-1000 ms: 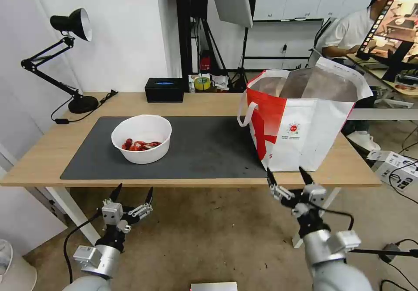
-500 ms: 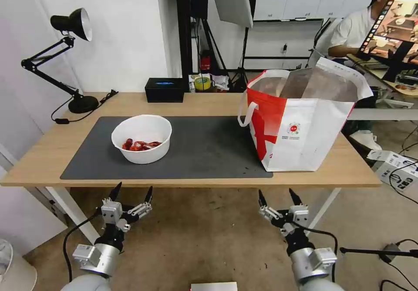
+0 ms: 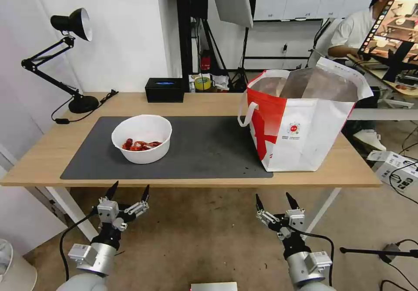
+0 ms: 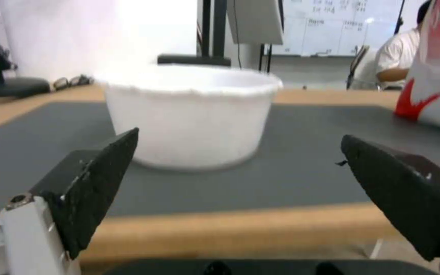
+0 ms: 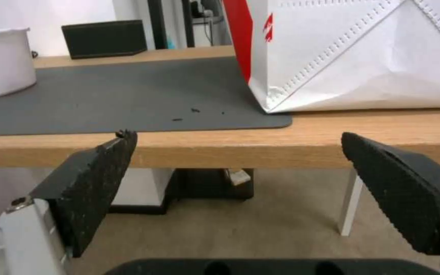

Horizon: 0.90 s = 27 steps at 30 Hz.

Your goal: Pick up the trash from the table and place it into the takeout bag.

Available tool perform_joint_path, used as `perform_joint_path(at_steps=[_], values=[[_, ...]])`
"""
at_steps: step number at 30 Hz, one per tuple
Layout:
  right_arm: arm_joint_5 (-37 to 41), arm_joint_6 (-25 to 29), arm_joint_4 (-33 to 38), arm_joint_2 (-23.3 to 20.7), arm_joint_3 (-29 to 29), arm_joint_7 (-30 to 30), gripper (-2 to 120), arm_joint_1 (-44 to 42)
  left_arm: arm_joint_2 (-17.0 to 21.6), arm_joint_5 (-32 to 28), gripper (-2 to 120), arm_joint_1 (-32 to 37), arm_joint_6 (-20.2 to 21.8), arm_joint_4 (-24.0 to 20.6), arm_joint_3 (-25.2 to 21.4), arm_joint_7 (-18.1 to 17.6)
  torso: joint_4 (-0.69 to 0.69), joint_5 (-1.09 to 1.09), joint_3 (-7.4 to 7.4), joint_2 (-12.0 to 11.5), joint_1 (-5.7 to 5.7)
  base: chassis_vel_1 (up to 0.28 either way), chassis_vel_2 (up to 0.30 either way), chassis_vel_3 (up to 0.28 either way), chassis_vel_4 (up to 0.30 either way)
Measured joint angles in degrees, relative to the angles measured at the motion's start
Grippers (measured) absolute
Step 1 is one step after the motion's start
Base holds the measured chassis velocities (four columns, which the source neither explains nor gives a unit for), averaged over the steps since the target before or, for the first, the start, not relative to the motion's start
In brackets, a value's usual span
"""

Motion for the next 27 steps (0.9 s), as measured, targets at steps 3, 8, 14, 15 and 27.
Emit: perform_joint_path(at_steps=[3, 8, 14, 15, 27], values=[[0.04, -0.02, 0.03, -0.02, 0.01, 0.01, 100, 0.02, 3.52, -3.32, 100, -2.42, 4.60, -1.77, -0.06, -4.70, 0.00, 0.00, 0.00, 0.00, 0.00, 0.000, 0.000, 0.000, 0.000], [0.07, -0.03, 0.07, -0.04, 0.02, 0.03, 100, 0.03, 8.07, -7.41, 100, -4.74, 7.99, -2.64, -0.26, -10.32, -0.01, 0.00, 0.00, 0.00, 0.00, 0.000, 0.000, 0.000, 0.000], [0.10, -0.05, 0.10, -0.06, 0.03, 0.05, 100, 0.06, 15.97, -16.83, 100, -10.70, 12.65, -1.37, -0.31, -15.26, 0.00, 0.00, 0.00, -0.01, 0.00, 0.000, 0.000, 0.000, 0.000], [0.11, -0.06, 0.10, -0.06, 0.04, 0.06, 100, 0.07, 17.75, -19.10, 100, -12.44, 13.68, -0.69, 0.09, -15.96, 0.00, -0.01, 0.00, -0.01, 0.00, 0.000, 0.000, 0.000, 0.000], [0.15, -0.10, 0.14, -0.07, 0.04, 0.10, 100, 0.09, 27.95, -37.64, 100, -32.00, 22.37, 7.91, 8.39, -19.32, -0.01, 0.00, 0.01, -0.01, 0.01, 0.000, 0.000, 0.000, 0.000]])
